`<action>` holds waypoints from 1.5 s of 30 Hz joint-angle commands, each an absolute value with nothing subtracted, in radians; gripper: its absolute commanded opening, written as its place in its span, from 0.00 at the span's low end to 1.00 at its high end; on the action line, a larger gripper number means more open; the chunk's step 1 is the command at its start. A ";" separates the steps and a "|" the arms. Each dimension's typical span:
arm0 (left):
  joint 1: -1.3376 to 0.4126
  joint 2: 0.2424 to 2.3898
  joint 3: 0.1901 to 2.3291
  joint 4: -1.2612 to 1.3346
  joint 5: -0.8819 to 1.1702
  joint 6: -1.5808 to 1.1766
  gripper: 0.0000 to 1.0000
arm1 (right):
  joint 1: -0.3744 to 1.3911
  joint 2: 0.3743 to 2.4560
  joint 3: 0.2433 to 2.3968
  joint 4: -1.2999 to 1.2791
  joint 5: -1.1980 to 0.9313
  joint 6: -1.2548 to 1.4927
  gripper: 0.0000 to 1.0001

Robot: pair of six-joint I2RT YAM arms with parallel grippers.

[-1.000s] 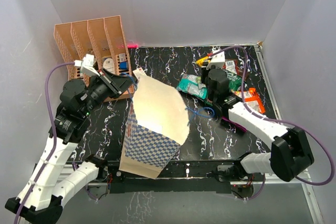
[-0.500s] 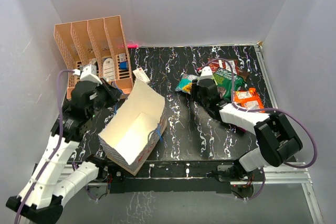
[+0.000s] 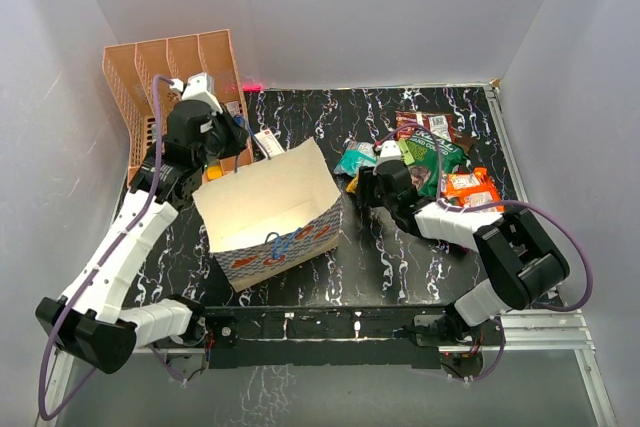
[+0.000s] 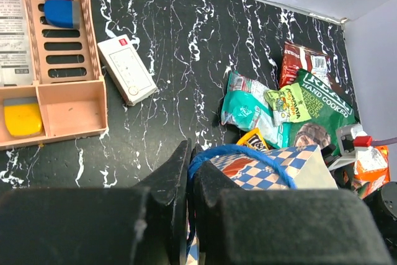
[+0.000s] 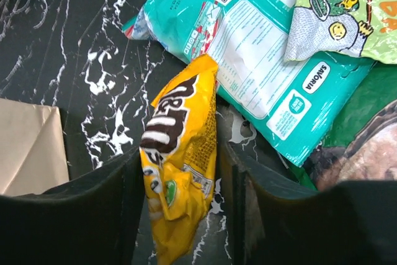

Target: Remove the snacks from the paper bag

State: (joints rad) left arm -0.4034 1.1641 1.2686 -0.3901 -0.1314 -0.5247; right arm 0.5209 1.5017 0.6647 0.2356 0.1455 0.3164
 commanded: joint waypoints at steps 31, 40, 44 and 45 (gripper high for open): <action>-0.402 0.466 1.284 -0.532 -0.164 -0.336 0.98 | 0.518 0.606 1.258 -0.442 0.227 0.279 0.98; -0.402 0.327 1.168 -0.492 -0.199 -0.344 0.98 | 0.518 0.514 1.142 -0.376 0.325 0.328 0.98; -0.402 0.318 1.148 -0.494 -0.208 -0.357 0.98 | 0.518 0.530 1.112 -0.375 0.341 0.351 0.98; -0.402 0.320 1.148 -0.497 -0.205 -0.357 0.98 | 0.518 0.530 1.104 -0.376 0.350 0.351 0.98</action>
